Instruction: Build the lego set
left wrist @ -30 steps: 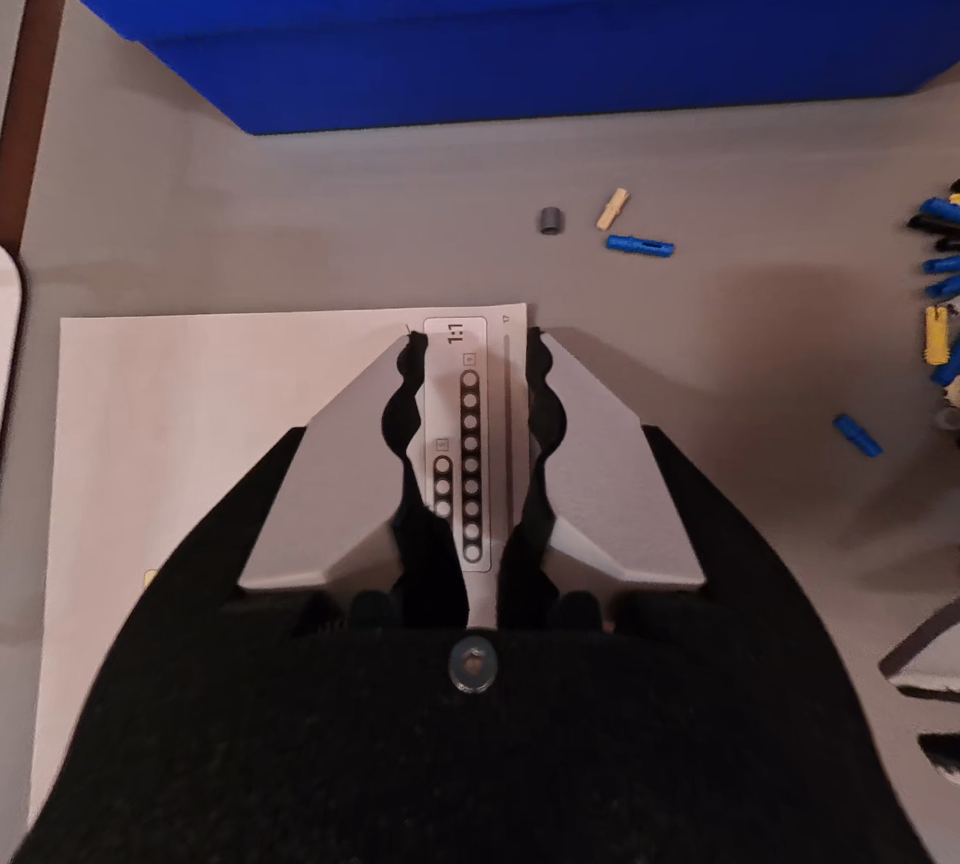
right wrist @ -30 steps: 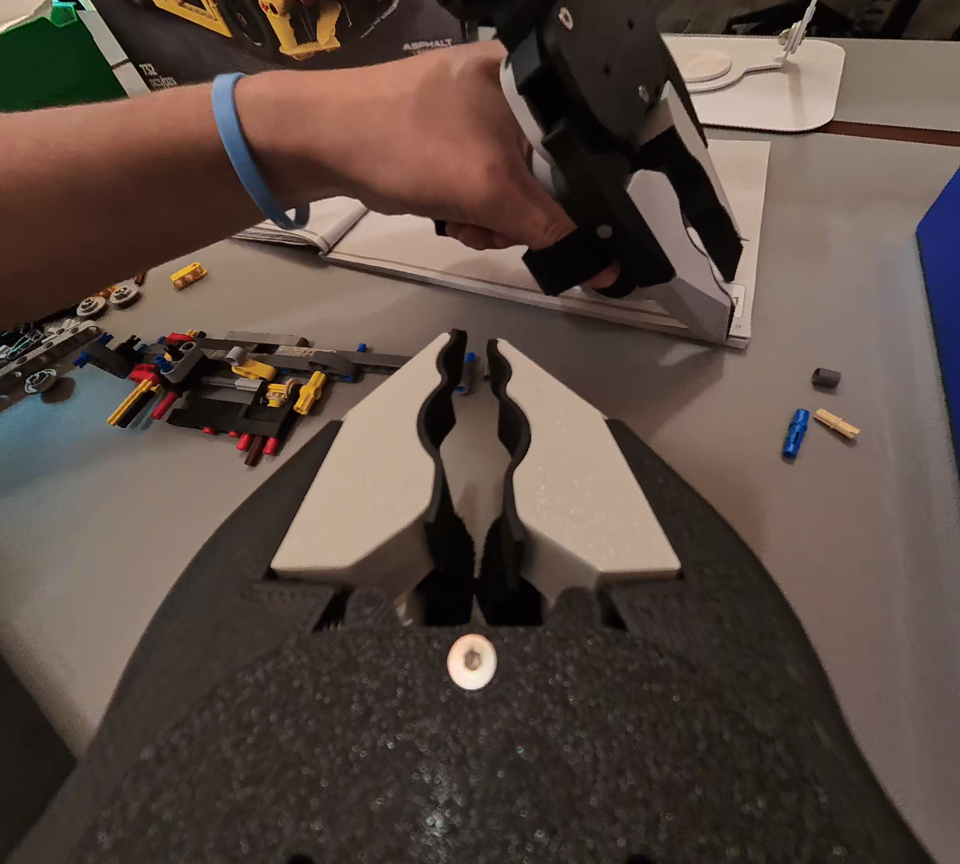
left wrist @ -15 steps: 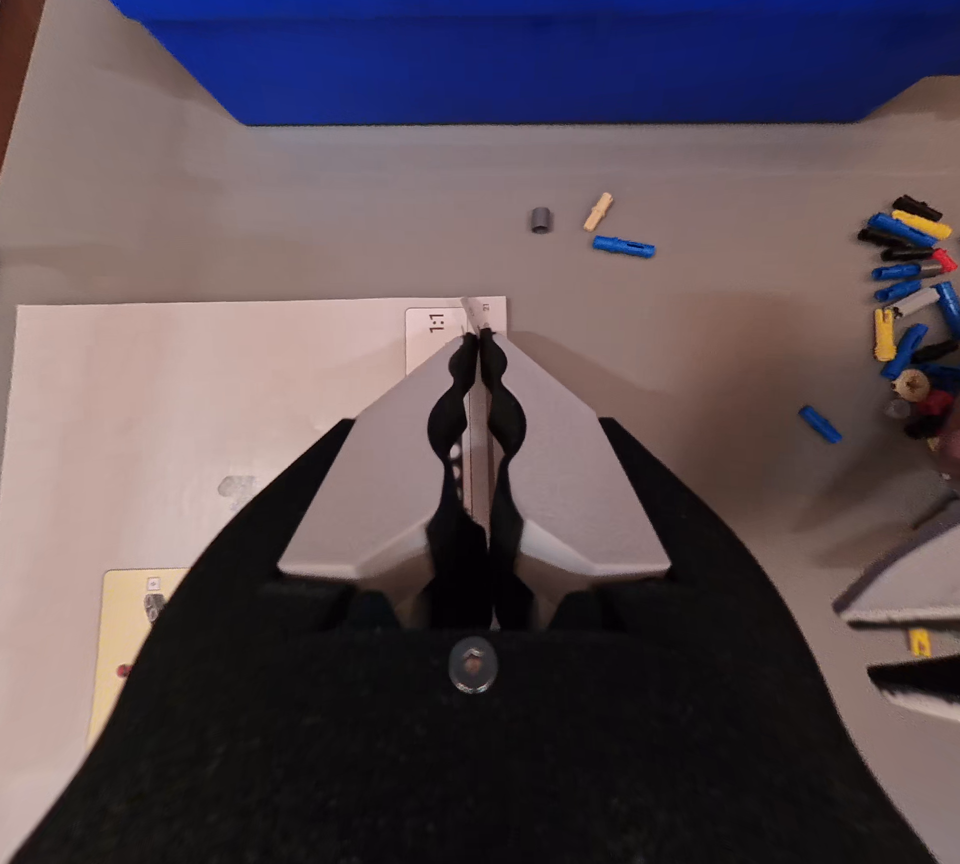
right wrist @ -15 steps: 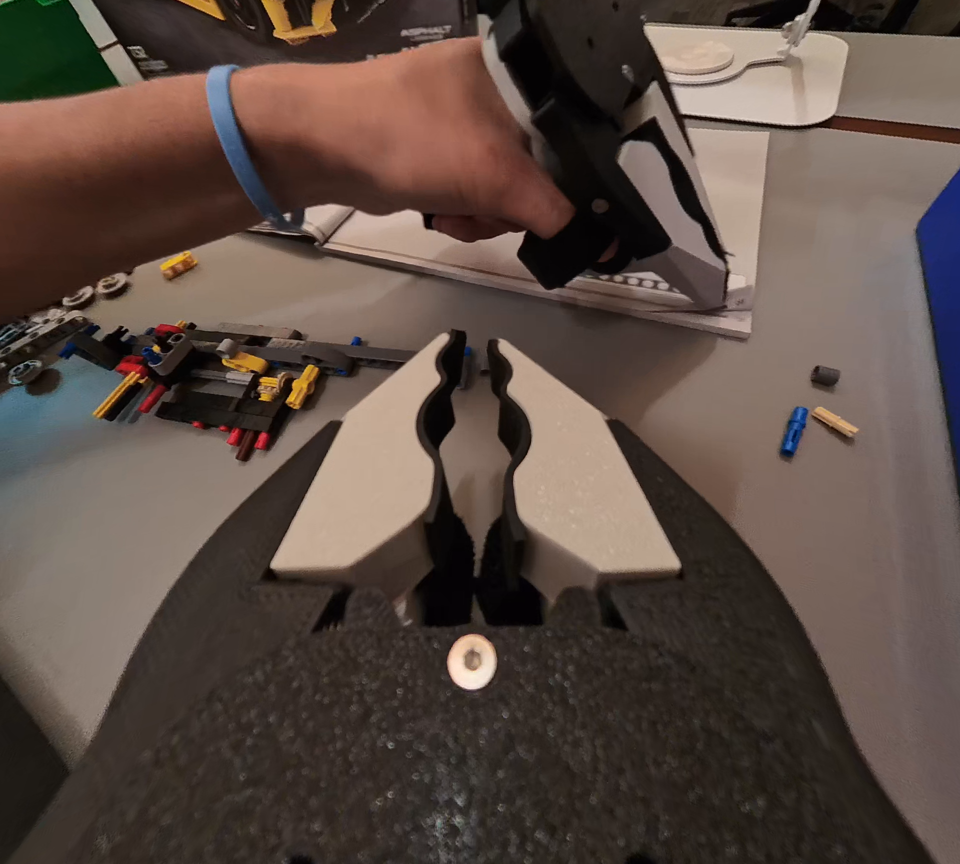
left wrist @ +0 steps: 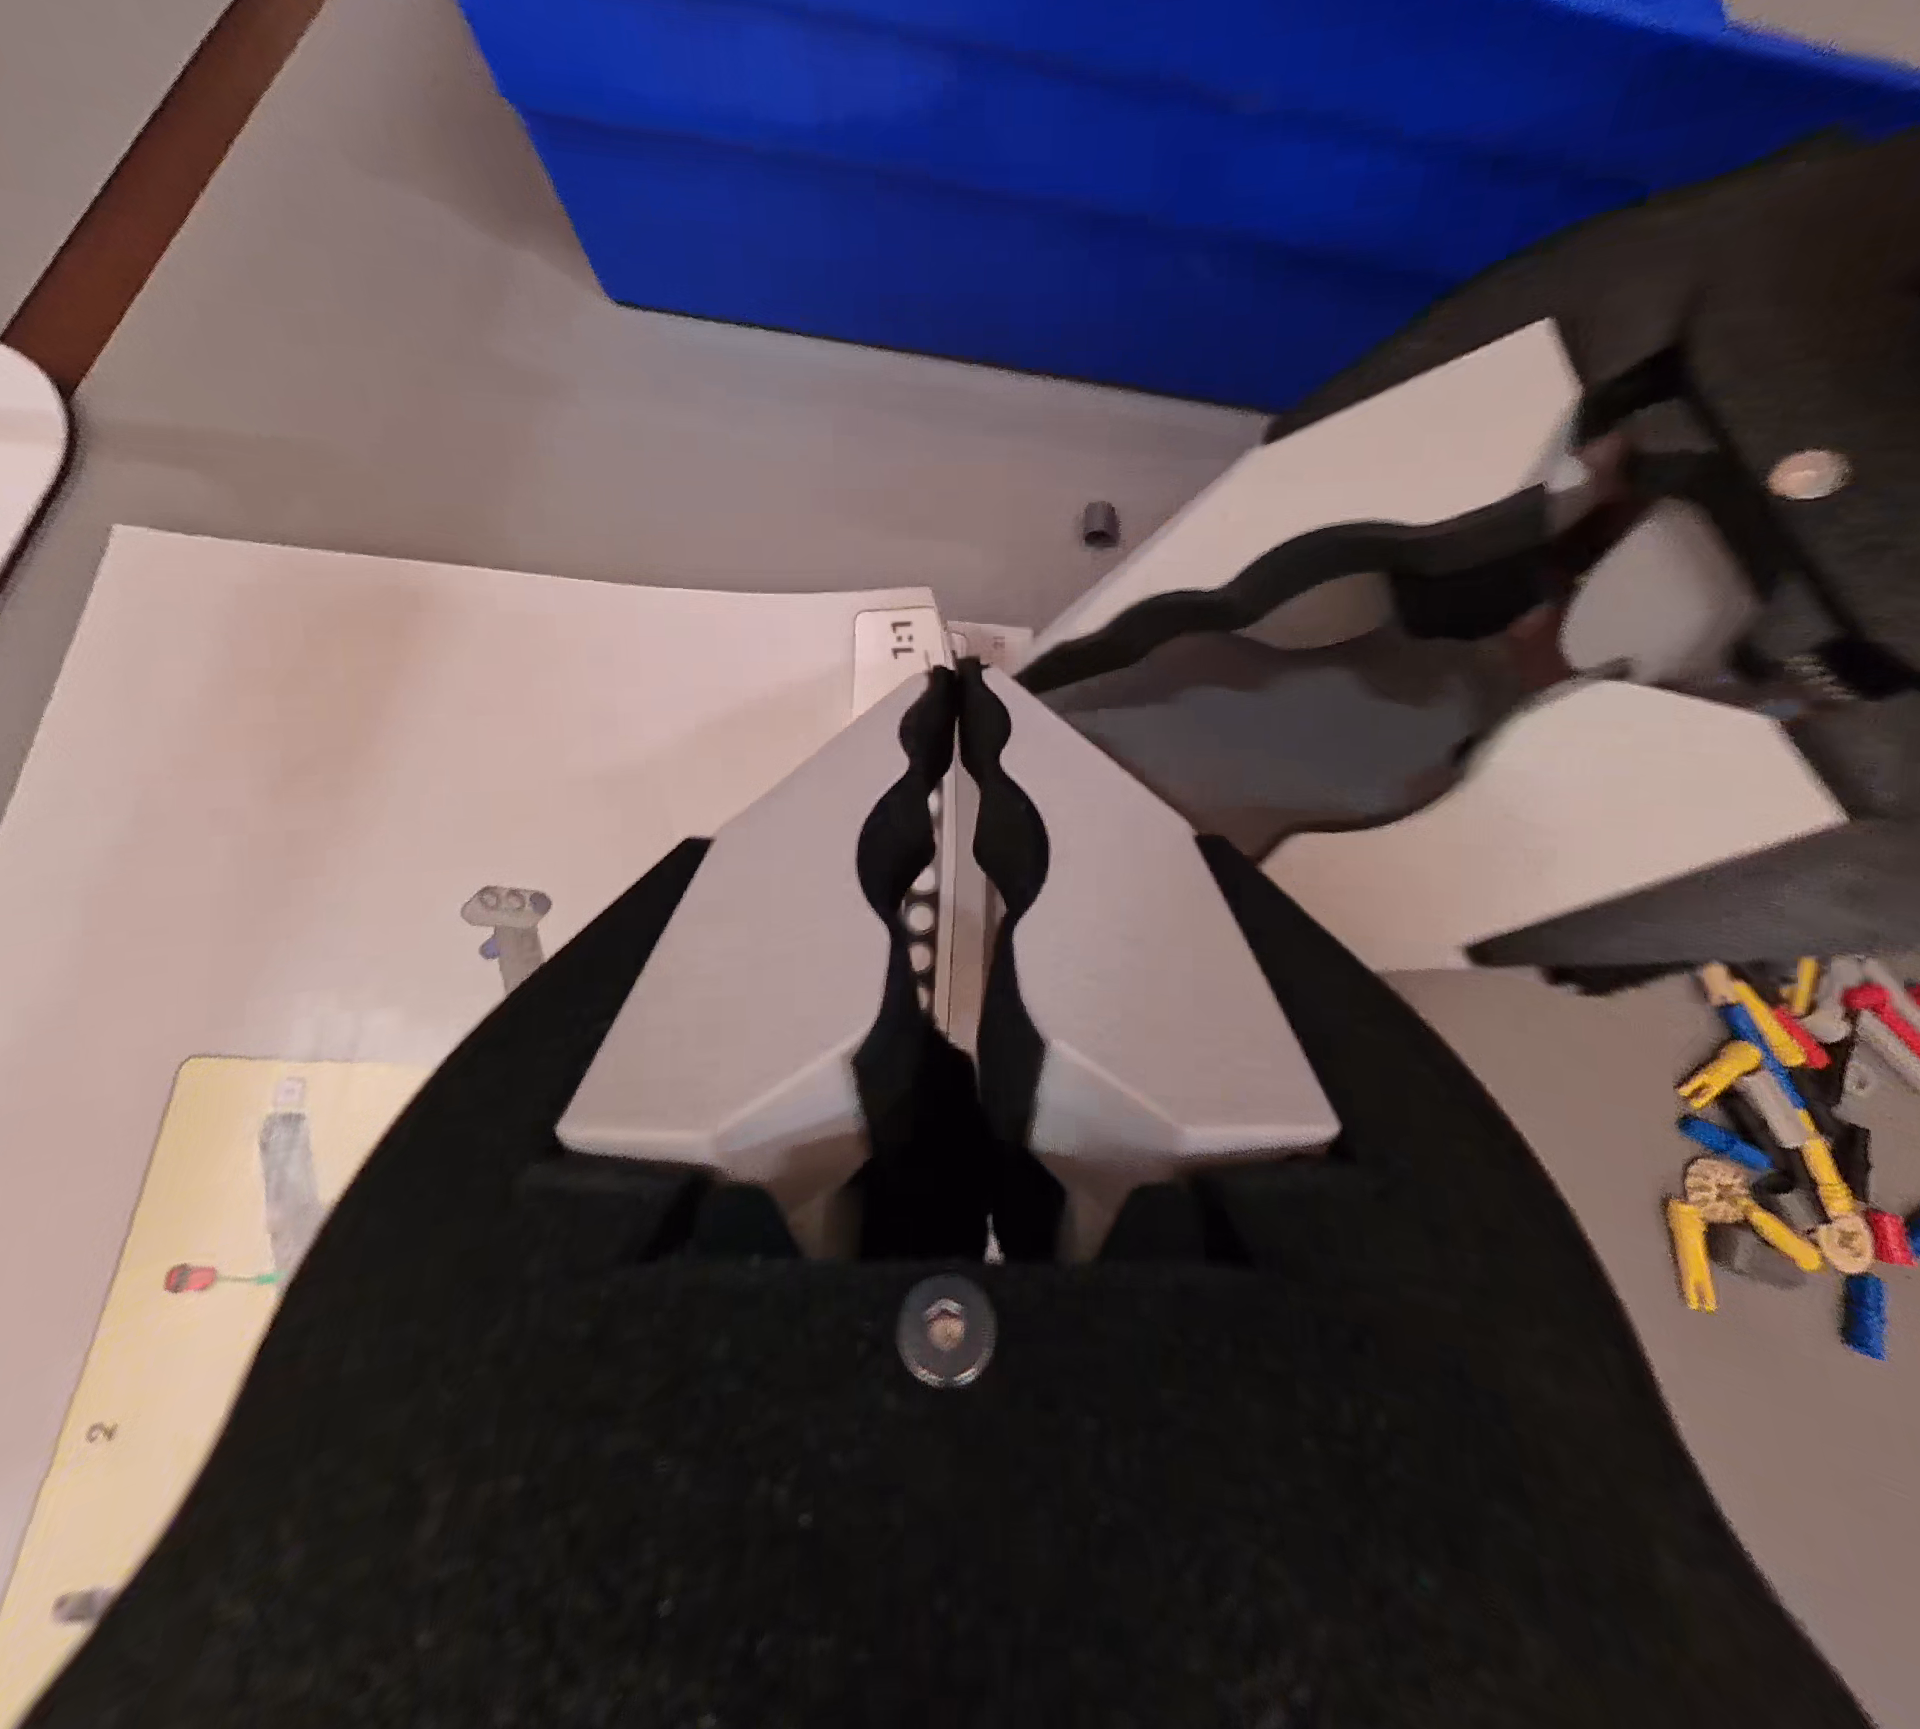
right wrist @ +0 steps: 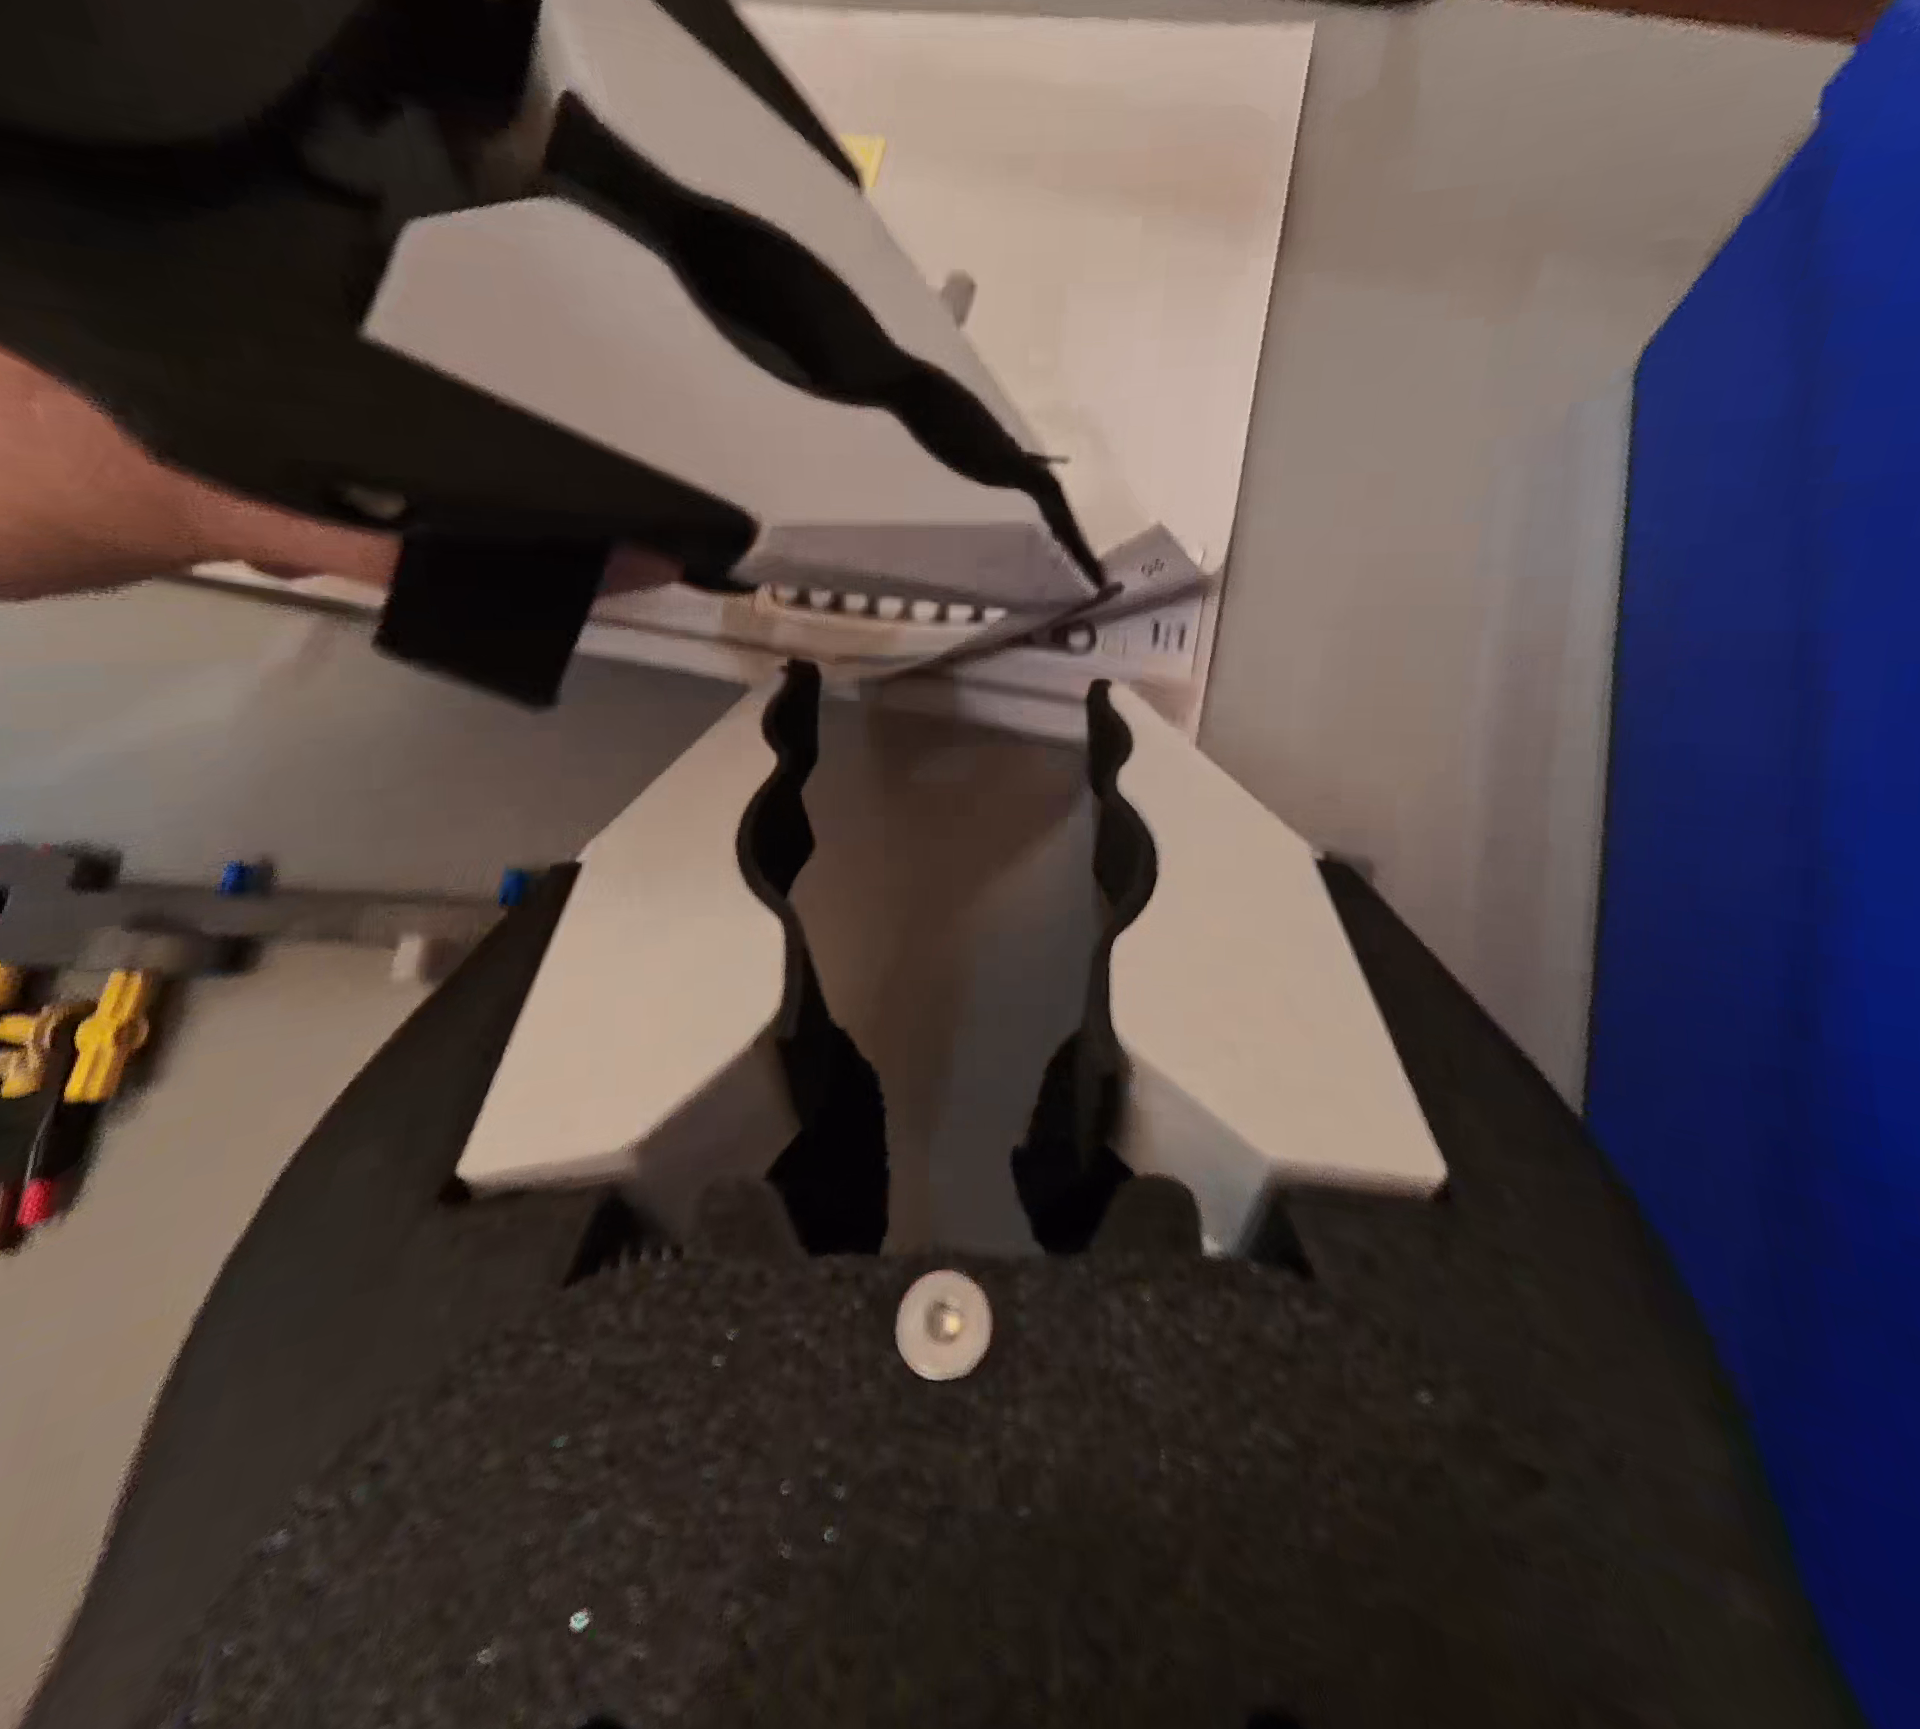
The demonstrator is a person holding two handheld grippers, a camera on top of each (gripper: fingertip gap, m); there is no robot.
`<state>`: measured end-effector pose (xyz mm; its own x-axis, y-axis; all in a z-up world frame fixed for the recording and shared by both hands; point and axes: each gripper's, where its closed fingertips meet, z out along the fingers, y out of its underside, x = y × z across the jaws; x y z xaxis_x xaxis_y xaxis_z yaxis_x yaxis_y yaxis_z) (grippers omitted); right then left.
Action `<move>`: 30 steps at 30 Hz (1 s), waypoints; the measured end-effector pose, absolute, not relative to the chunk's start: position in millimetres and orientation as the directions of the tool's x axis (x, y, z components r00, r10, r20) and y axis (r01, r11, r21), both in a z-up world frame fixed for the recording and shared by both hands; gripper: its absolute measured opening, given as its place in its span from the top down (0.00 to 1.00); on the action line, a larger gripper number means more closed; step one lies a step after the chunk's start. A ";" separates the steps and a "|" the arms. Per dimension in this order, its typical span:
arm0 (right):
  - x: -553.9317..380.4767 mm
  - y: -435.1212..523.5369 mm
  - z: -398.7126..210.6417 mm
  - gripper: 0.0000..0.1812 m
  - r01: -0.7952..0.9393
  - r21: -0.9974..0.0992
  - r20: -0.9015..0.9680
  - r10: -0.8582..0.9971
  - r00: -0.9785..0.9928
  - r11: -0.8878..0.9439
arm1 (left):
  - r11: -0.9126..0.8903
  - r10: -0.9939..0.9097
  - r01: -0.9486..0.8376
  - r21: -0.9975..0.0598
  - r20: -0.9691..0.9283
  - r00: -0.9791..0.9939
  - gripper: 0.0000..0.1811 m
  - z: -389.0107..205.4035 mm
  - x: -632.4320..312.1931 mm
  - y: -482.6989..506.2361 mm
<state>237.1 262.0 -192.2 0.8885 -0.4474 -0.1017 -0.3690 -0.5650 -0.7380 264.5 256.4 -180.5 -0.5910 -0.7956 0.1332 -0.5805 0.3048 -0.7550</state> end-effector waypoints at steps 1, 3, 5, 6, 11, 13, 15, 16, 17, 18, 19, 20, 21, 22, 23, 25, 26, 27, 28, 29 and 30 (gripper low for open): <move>241.6 267.5 -192.6 0.73 -0.375 -0.737 -0.108 -0.451 0.886 -0.561 | 0.275 -0.798 -0.583 -0.764 0.157 -0.582 1.00 -177.3 264.2 258.5; 250.2 275.9 -198.8 0.74 -0.390 -0.723 -0.108 -0.465 0.879 -0.570 | 0.196 -0.792 -0.598 -0.777 0.234 -0.564 1.00 -170.5 261.6 260.8; 253.0 284.9 -203.0 0.80 -0.405 -0.718 -0.127 -0.465 0.876 -0.566 | 0.109 -0.778 -0.611 -0.784 0.315 -0.543 1.00 -161.1 257.0 264.2; 250.2 290.0 -201.6 0.87 -0.408 -0.726 -0.148 -0.455 0.878 -0.553 | 0.062 -0.753 -0.627 -0.777 0.376 -0.540 1.00 -154.4 251.0 265.3; 216.5 309.5 -179.8 0.99 -0.152 -0.797 0.051 -0.316 0.947 -0.584 | -0.237 -0.716 -0.676 -0.698 0.596 -0.365 0.65 -118.3 224.0 333.4; 184.1 324.5 -168.2 1.00 0.048 -0.808 0.194 -0.189 0.963 -0.587 | -0.307 -0.757 -0.663 -0.682 0.598 -0.264 0.67 -115.3 211.0 371.8; 160.1 336.0 -161.9 1.00 0.254 -0.743 0.398 -0.104 0.912 -0.619 | -0.396 -0.678 -0.667 -0.631 0.691 -0.251 0.67 -103.5 190.9 382.7; 155.1 340.4 -157.3 1.00 0.344 -0.692 0.508 -0.089 0.857 -0.634 | -0.433 -0.626 -0.669 -0.604 0.736 -0.258 0.68 -97.0 180.6 384.6; 150.9 345.3 -151.8 1.00 0.414 -0.649 0.590 -0.079 0.804 -0.638 | -0.455 -0.596 -0.668 -0.589 0.759 -0.264 0.75 -93.5 171.5 387.9; 144.4 350.4 -148.6 1.00 0.453 -0.628 0.625 -0.063 0.778 -0.633 | -0.466 -0.595 -0.664 -0.586 0.762 -0.255 0.90 -94.6 164.1 393.5; 137.2 355.0 -149.5 0.99 0.452 -0.632 0.611 -0.046 0.790 -0.630 | -0.469 -0.615 -0.656 -0.591 0.752 -0.238 0.98 -99.1 158.6 400.2; 129.7 358.4 -153.4 0.98 0.423 -0.649 0.563 -0.025 0.826 -0.632 | -0.472 -0.632 -0.646 -0.600 0.741 -0.227 0.99 -103.5 154.5 406.0; 121.3 360.6 -158.4 0.94 0.381 -0.672 0.492 0.003 0.871 -0.635 | -0.483 -0.628 -0.634 -0.604 0.744 -0.230 1.00 -105.1 151.6 409.1; 113.5 362.2 -160.2 0.88 0.334 -0.702 0.414 0.022 0.910 -0.629 | -0.498 -0.613 -0.627 -0.599 0.755 -0.233 1.00 -106.1 149.3 410.6; 104.1 363.1 -157.6 0.80 0.285 -0.740 0.323 0.050 0.945 -0.609 | -0.510 -0.594 -0.620 -0.596 0.765 -0.247 1.00 -105.8 147.7 411.1; 94.3 364.2 -134.5 0.61 0.138 -0.838 0.113 0.080 0.990 -0.527 | -0.512 -0.566 -0.604 -0.611 0.769 -0.298 1.00 -103.2 145.0 411.6; 97.0 365.6 -118.7 0.55 0.060 -0.876 0.020 0.088 0.996 -0.478 | -0.514 -0.558 -0.601 -0.612 0.771 -0.307 1.00 -104.0 144.5 412.7; 103.9 367.9 -104.1 0.55 -0.016 -0.903 -0.063 0.096 0.993 -0.430 | -0.517 -0.542 -0.601 -0.610 0.776 -0.322 1.00 -103.4 144.0 412.6; 114.8 371.7 -94.5 0.55 -0.086 -0.915 -0.135 0.097 0.986 -0.395 | -0.524 -0.519 -0.598 -0.606 0.784 -0.341 1.00 -101.3 143.9 412.0; 128.3 377.5 -94.2 0.55 -0.138 -0.912 -0.185 0.087 0.979 -0.386 | -0.534 -0.498 -0.596 -0.600 0.793 -0.352 1.00 -99.4 144.8 411.8; 139.6 384.4 -103.5 0.55 -0.168 -0.896 -0.219 0.081 0.972 -0.411 | -0.545 -0.480 -0.591 -0.594 0.800 -0.361 1.00 -97.3 146.4 411.8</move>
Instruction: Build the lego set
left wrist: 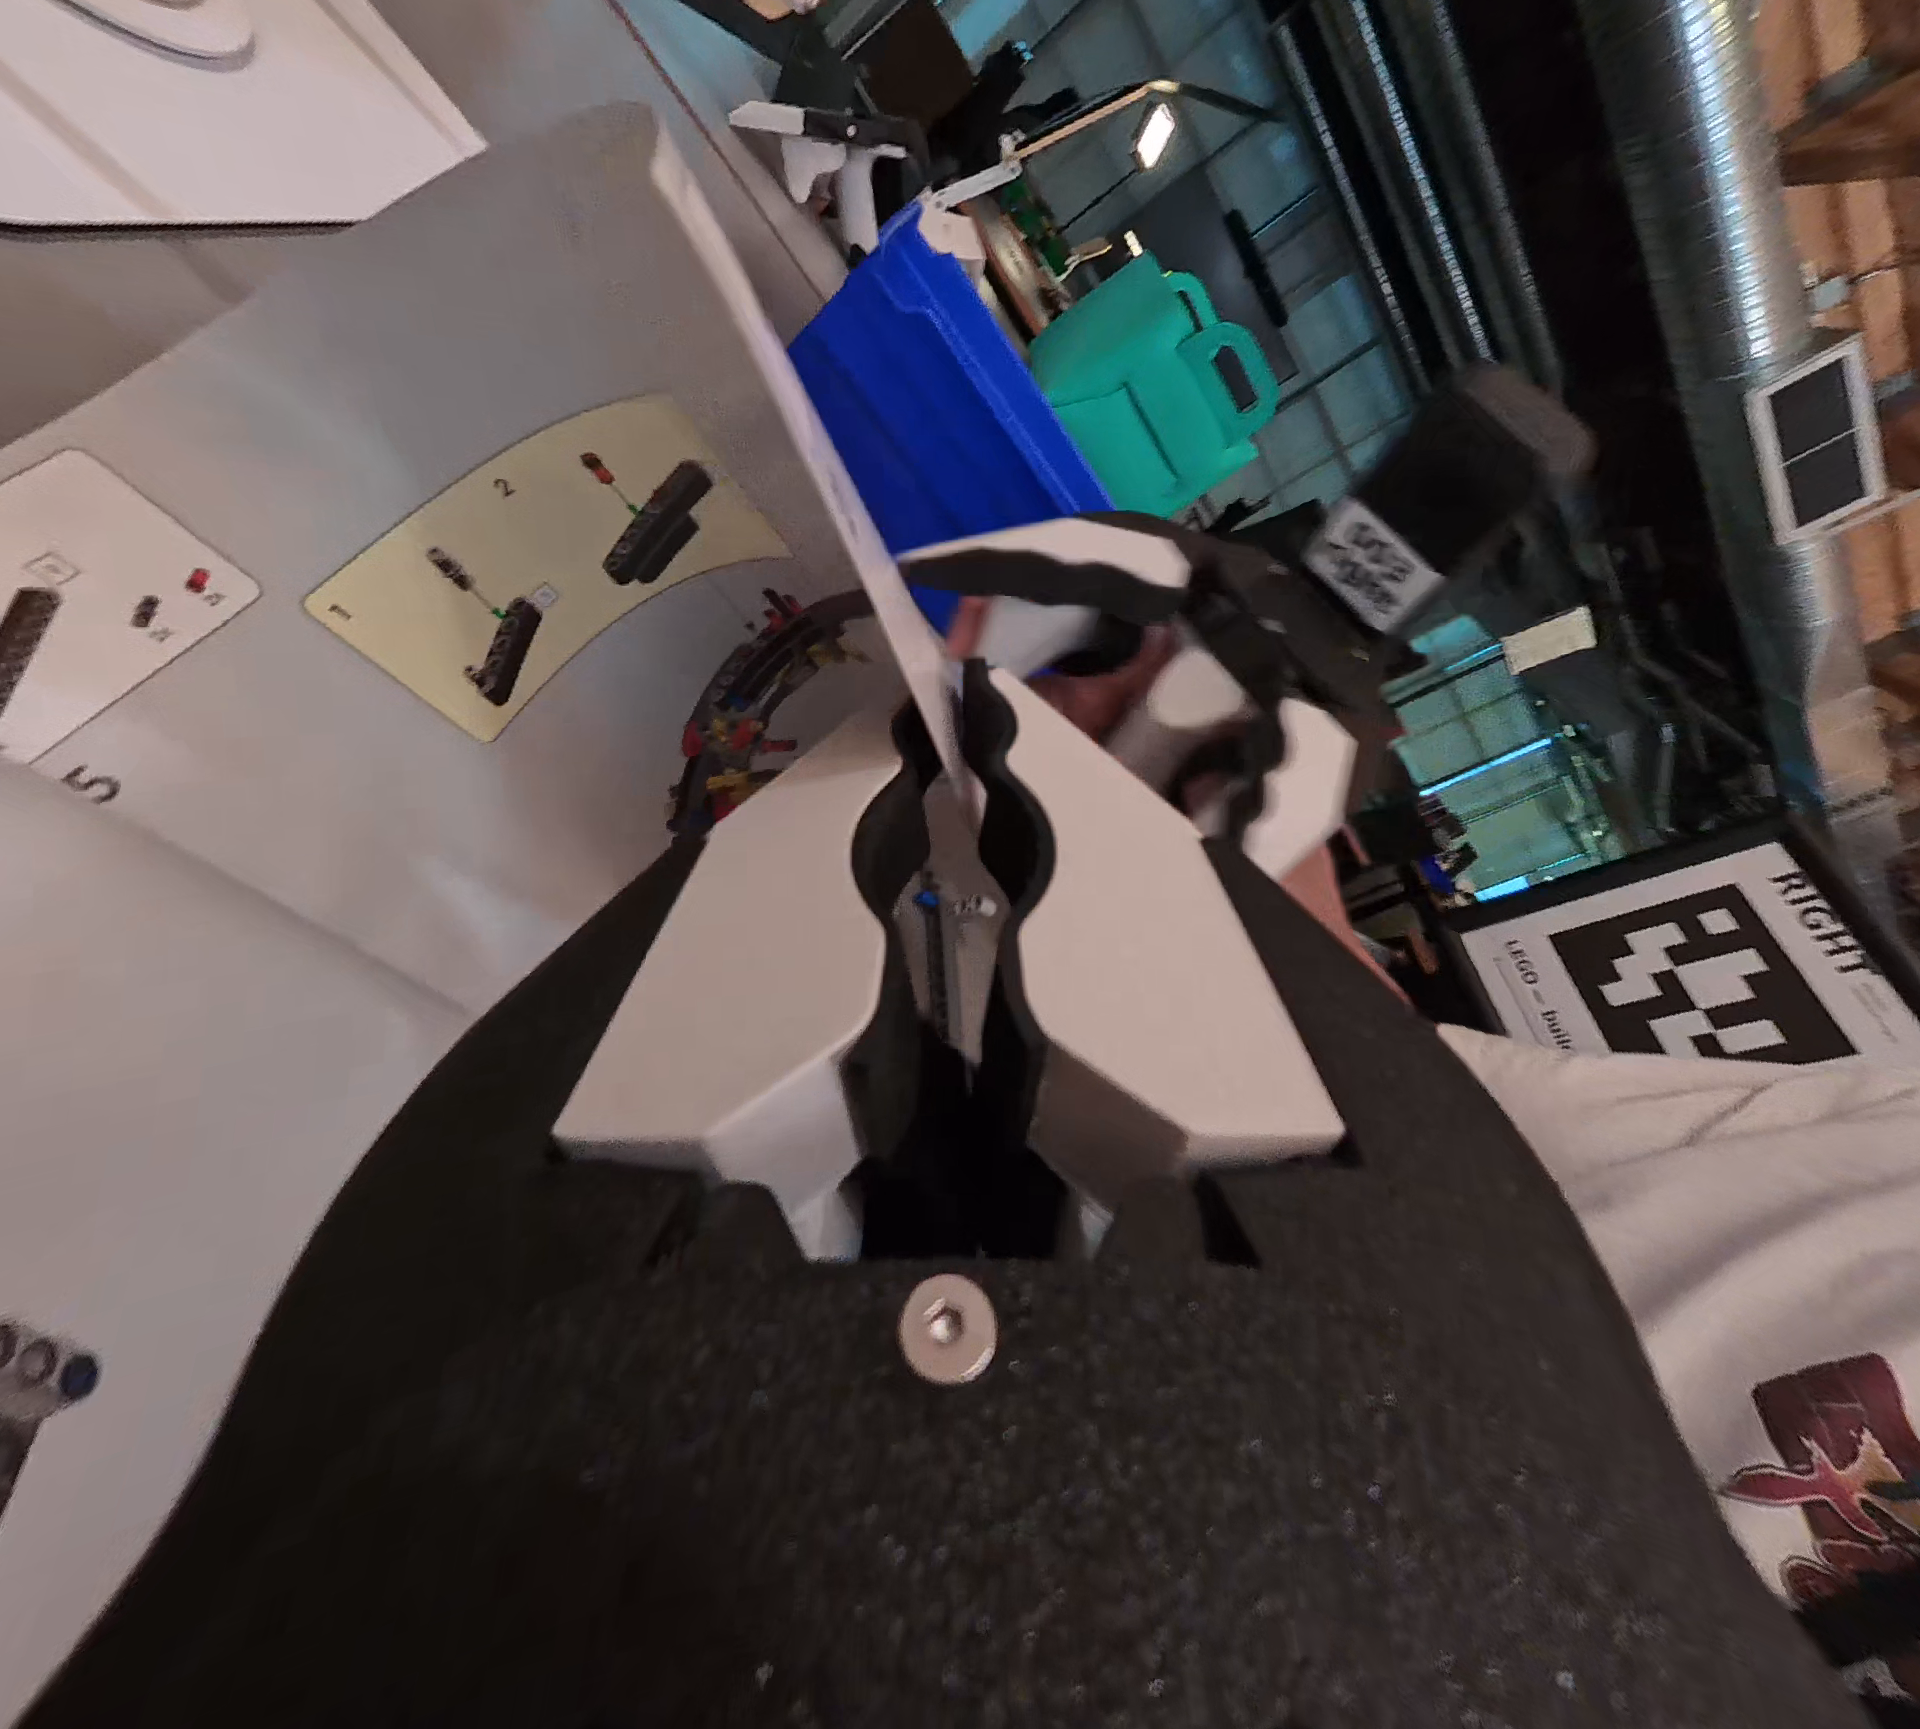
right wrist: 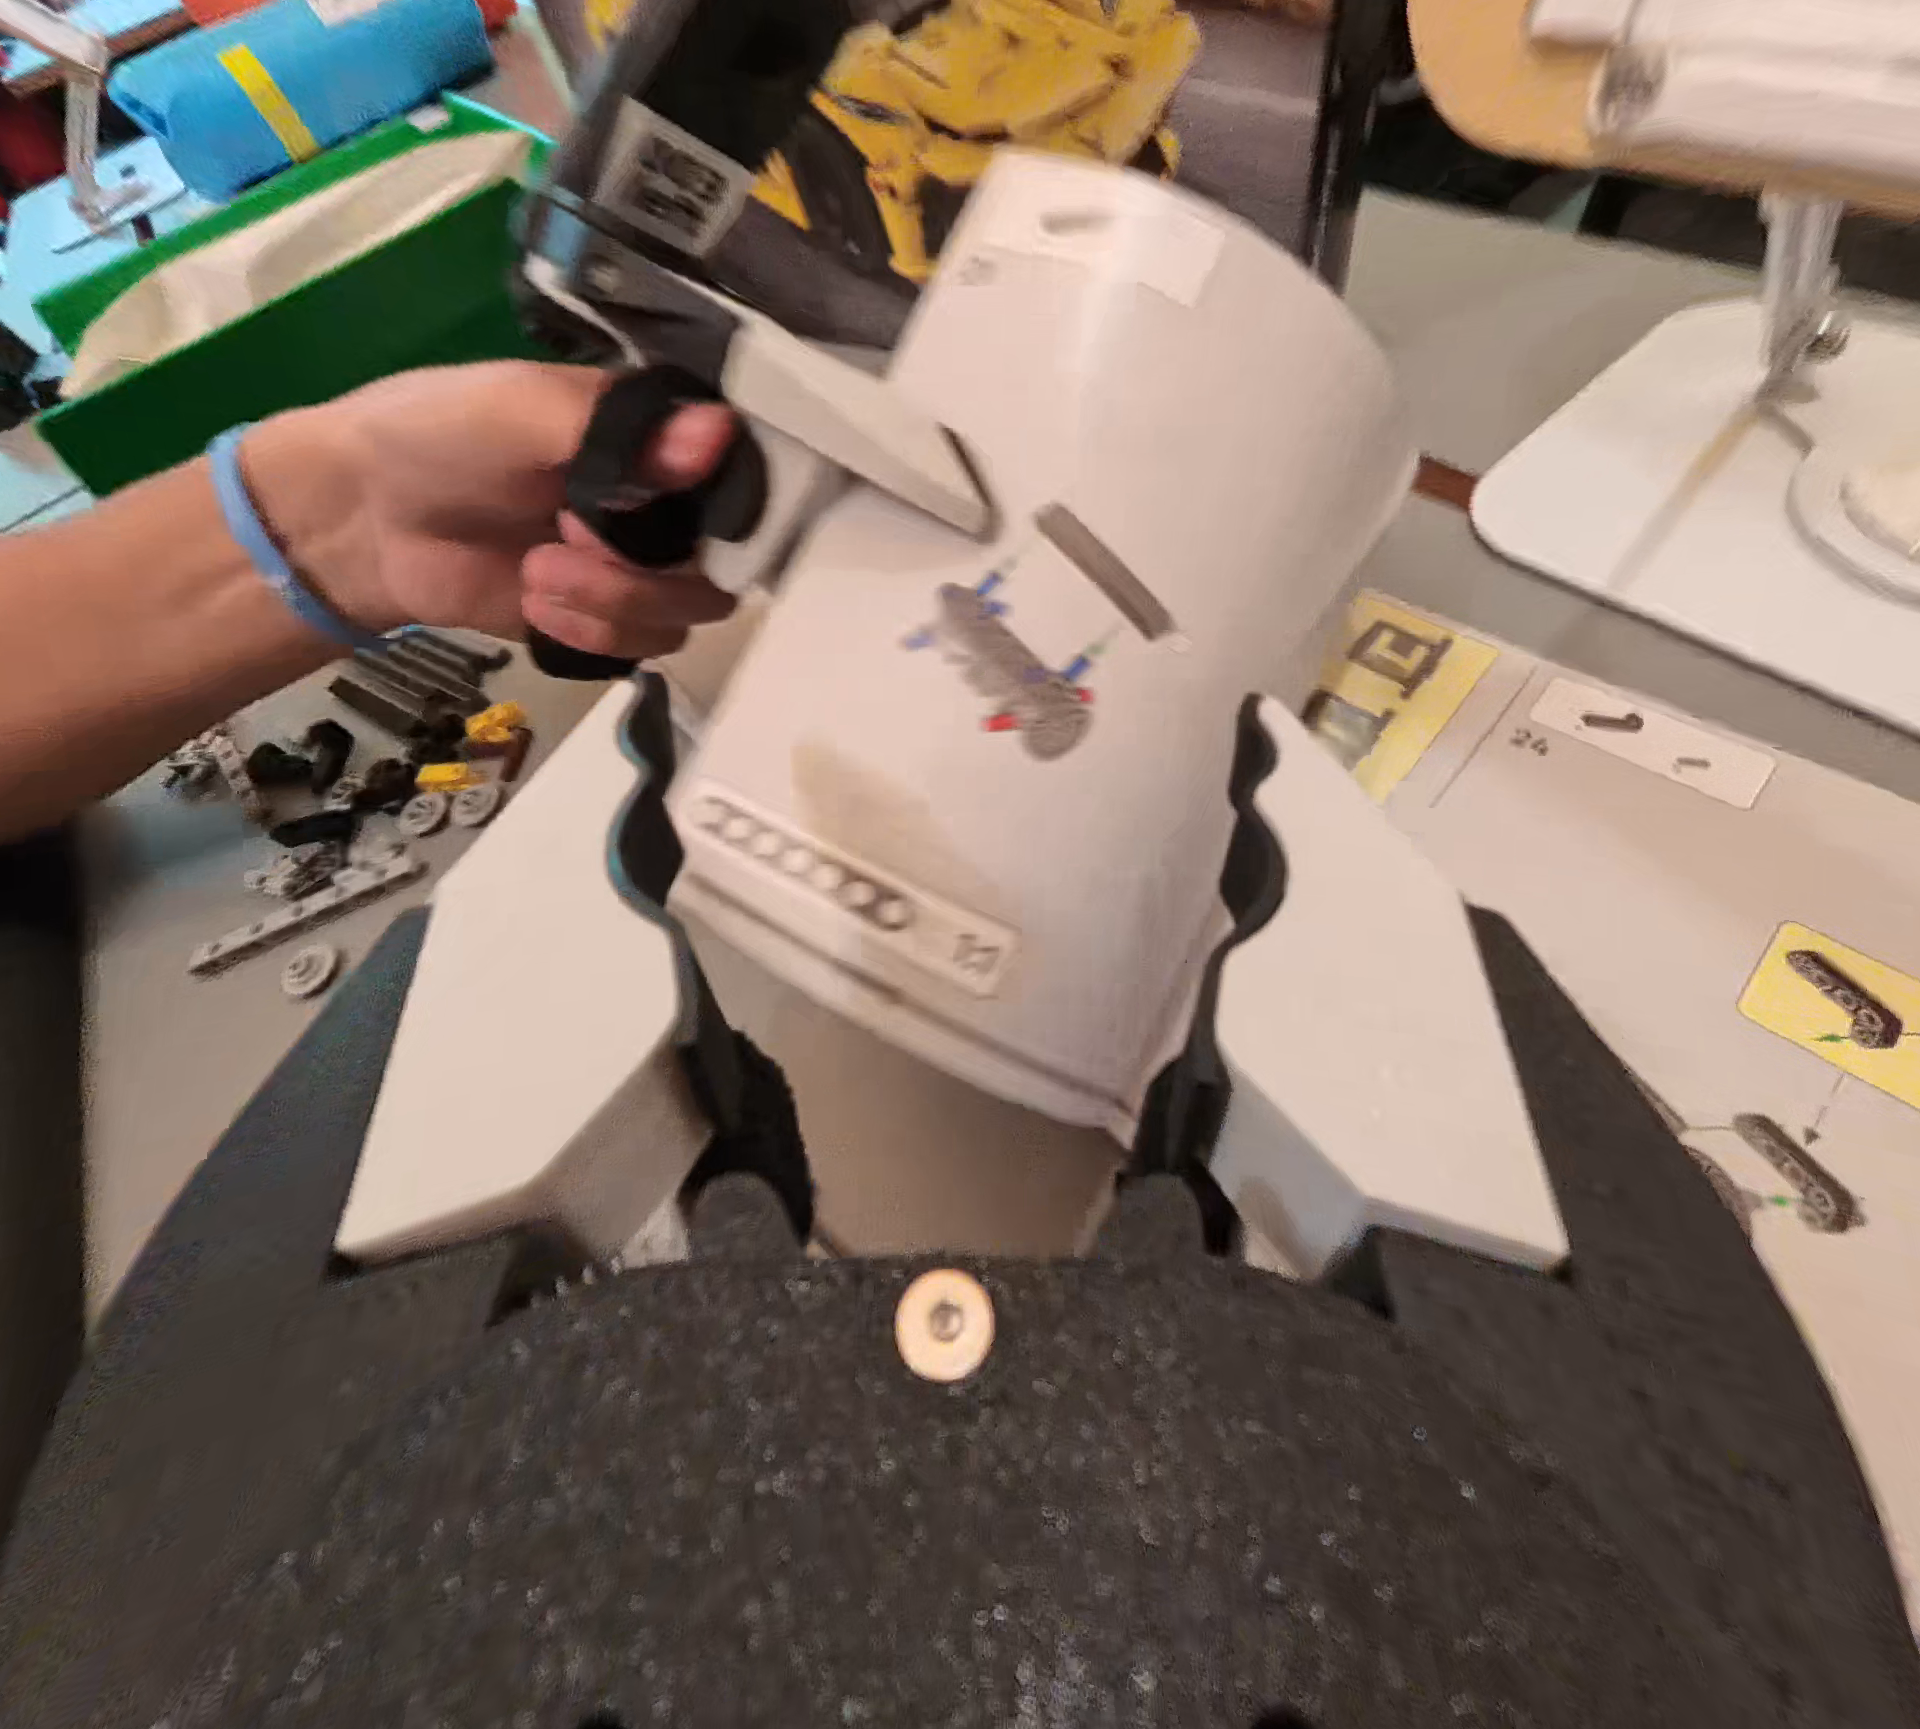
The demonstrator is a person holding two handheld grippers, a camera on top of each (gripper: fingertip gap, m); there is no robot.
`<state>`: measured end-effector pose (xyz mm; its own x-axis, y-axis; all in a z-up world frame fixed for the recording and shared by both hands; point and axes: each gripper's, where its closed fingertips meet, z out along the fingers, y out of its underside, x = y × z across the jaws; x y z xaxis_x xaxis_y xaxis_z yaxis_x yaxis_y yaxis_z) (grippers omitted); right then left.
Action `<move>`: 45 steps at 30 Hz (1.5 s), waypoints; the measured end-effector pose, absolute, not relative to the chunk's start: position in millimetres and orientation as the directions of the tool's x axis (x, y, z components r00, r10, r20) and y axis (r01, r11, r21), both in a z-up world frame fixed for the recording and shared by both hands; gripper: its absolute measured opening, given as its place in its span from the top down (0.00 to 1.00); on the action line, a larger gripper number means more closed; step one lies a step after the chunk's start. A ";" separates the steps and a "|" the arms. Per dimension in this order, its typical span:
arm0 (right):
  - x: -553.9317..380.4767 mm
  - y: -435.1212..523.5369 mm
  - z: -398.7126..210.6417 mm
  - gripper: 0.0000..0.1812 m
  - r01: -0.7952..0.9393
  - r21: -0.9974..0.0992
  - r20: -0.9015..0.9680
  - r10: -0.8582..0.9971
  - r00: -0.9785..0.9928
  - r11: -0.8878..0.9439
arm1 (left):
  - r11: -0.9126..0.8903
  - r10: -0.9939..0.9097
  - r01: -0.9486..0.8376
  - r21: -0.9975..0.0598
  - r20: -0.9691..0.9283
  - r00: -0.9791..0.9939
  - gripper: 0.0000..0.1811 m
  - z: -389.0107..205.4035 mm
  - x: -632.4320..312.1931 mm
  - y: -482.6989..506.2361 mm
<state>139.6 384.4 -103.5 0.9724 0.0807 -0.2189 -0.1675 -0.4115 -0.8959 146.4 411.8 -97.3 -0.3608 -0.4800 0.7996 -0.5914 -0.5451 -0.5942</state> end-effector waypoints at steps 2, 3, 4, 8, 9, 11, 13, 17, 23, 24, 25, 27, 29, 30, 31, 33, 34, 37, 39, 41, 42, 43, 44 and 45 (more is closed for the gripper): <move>145.8 395.9 -126.5 0.54 -0.212 -0.841 -0.304 0.111 0.946 -0.498 | -0.551 -0.454 -0.589 -0.591 0.805 -0.382 1.00 -94.1 149.8 410.0; 142.8 399.7 -132.5 0.54 -0.236 -0.818 -0.354 0.136 0.926 -0.524 | -0.553 -0.451 -0.587 -0.591 0.805 -0.385 1.00 -93.5 151.9 409.4; 142.1 402.1 -135.8 0.54 -0.252 -0.806 -0.381 0.144 0.913 -0.535 | -0.557 -0.444 -0.584 -0.590 0.806 -0.391 0.99 -92.0 153.6 408.6; 153.5 405.0 -126.0 0.80 -0.337 -0.825 -0.429 0.115 0.896 -0.453 | -0.553 -0.446 -0.556 -0.621 0.784 -0.432 0.98 -83.1 156.5 407.3; 155.5 404.5 -123.7 0.81 -0.342 -0.825 -0.433 0.116 0.894 -0.450 | -0.535 -0.461 -0.546 -0.645 0.764 -0.451 0.98 -81.5 156.2 405.8; 162.1 403.5 -120.2 0.84 -0.346 -0.836 -0.426 0.105 0.899 -0.425 | -0.490 -0.489 -0.545 -0.680 0.732 -0.474 0.98 -82.3 155.8 401.0; 165.1 400.8 -117.2 0.83 -0.376 -0.833 -0.455 0.116 0.883 -0.405 | -0.471 -0.496 -0.541 -0.697 0.716 -0.491 0.98 -81.1 156.8 397.7; 174.4 394.2 -110.6 0.83 -0.472 -0.806 -0.545 0.136 0.828 -0.358 | -0.448 -0.489 -0.528 -0.721 0.692 -0.531 0.98 -76.4 158.4 393.0; 191.6 382.7 -108.4 0.83 -0.561 -0.769 -0.620 0.139 0.772 -0.307 | -0.426 -0.518 -0.498 -0.756 0.654 -0.551 1.00 -78.2 167.4 388.9; 193.7 380.9 -107.1 0.84 -0.572 -0.763 -0.629 0.144 0.764 -0.299 | -0.427 -0.519 -0.485 -0.763 0.646 -0.560 1.00 -76.4 169.0 388.5; 196.7 378.8 -105.9 0.83 -0.581 -0.760 -0.635 0.143 0.759 -0.291 | -0.428 -0.511 -0.477 -0.768 0.641 -0.573 1.00 -73.9 169.6 387.1; 203.4 374.3 -101.8 0.84 -0.596 -0.759 -0.641 0.138 0.755 -0.263 | -0.432 -0.523 -0.461 -0.775 0.632 -0.572 1.00 -72.6 174.5 388.1; 208.0 369.0 -97.1 0.89 -0.600 -0.764 -0.639 0.146 0.756 -0.236 | -0.439 -0.520 -0.455 -0.775 0.632 -0.575 1.00 -71.2 178.5 387.3; 209.2 366.9 -95.3 0.92 -0.604 -0.764 -0.640 0.153 0.753 -0.226 | -0.440 -0.523 -0.463 -0.770 0.638 -0.564 1.00 -72.9 181.2 387.2; 210.0 365.3 -94.2 0.94 -0.608 -0.763 -0.643 0.159 0.749 -0.220 | -0.437 -0.528 -0.468 -0.768 0.640 -0.559 1.00 -74.5 183.2 386.4; 212.2 363.4 -95.6 0.94 -0.611 -0.760 -0.645 0.152 0.749 -0.219 | -0.425 -0.540 -0.463 -0.778 0.628 -0.560 1.00 -76.6 185.3 384.0; 212.6 362.9 -95.6 0.92 -0.609 -0.762 -0.643 0.152 0.750 -0.219 | -0.419 -0.550 -0.464 -0.780 0.625 -0.554 1.00 -79.0 186.6 383.3; 205.2 364.8 -96.4 0.73 -0.566 -0.785 -0.612 0.177 0.771 -0.251 | -0.438 -0.537 -0.496 -0.750 0.661 -0.524 1.00 -86.5 190.8 380.6; 196.7 367.2 -105.5 0.64 -0.461 -0.829 -0.526 0.161 0.835 -0.316 | -0.463 -0.528 -0.502 -0.730 0.682 -0.506 1.00 -89.8 195.0 379.2; 201.1 370.0 -123.7 0.55 -0.280 -0.877 -0.329 0.063 0.942 -0.391 | -0.484 -0.511 -0.513 -0.709 0.705 -0.493 1.00 -92.9 198.9 374.4; 205.6 370.7 -133.5 0.50 -0.211 -0.873 -0.241 0.013 0.970 -0.439 | -0.490 -0.504 -0.516 -0.702 0.712 -0.489 1.00 -94.0 200.5 371.7; 206.1 371.2 -139.7 0.45 -0.192 -0.861 -0.214 -0.007 0.977 -0.471 | -0.492 -0.493 -0.520 -0.698 0.716 -0.494 1.00 -94.0 201.0 368.3; 202.2 371.9 -142.2 0.48 -0.208 -0.853 -0.244 0.013 0.970 -0.479 | -0.491 -0.486 -0.523 -0.697 0.717 -0.500 1.00 -94.0 200.9 365.6; 198.4 372.4 -142.3 0.54 -0.250 -0.845 -0.305 0.041 0.952 -0.472 | -0.491 -0.484 -0.523 -0.697 0.717 -0.502 1.00 -94.1 200.8 364.6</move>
